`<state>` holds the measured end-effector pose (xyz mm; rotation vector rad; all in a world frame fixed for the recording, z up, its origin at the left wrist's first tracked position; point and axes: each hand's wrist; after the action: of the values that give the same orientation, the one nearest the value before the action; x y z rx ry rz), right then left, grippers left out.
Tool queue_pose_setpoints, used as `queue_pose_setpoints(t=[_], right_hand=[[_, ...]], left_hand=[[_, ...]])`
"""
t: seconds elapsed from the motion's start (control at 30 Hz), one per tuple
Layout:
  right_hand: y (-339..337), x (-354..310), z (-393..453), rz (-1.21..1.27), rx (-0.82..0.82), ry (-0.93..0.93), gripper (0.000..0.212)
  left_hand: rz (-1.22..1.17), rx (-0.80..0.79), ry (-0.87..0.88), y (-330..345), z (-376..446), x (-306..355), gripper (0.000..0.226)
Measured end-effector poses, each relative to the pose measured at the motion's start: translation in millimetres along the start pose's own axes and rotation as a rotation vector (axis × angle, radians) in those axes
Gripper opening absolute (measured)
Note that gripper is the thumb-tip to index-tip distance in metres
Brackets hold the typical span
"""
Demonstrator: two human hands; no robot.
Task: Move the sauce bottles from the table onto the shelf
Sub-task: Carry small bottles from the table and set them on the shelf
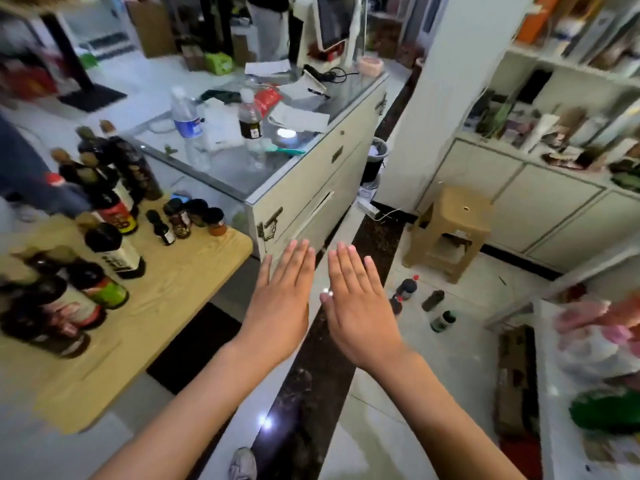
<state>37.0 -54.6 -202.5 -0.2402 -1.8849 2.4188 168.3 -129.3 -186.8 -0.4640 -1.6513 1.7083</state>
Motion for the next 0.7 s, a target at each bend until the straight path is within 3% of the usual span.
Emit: queue_pose_setpoints(t=[0.17, 0.4, 0.57, 0.7], right_hand=[[34.2, -84.7, 64.4, 0.011, -0.034, -0.134, 0.062], [65.3, -170.2, 136.1, 0.051, -0.093, -0.274, 0.065], [88.9, -194.7, 177.5, 0.124, -0.178, -0.314, 0.062], [119.4, -194.4, 220.6, 0.282, -0.263, -0.359, 0.062]], left_hand=[[-0.013, -0.010, -0.179, -13.5, -12.3, -110.4, 0.076], [-0.109, 0.045, -0.331, -11.5, -22.7, -215.2, 0.075], [-0.177, 0.069, -0.399, 3.1, -8.7, -253.3, 0.073], [-0.319, 0.083, -0.557, 35.2, 21.1, -282.9, 0.064]])
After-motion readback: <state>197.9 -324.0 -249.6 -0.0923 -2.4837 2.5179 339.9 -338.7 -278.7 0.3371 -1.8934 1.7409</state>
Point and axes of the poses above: each hand's wrist, its own z-axis towards the middle knuckle, its own y-axis out of the palm, x = y × z, and after that the axes turned 2 degrees about x, right-handed
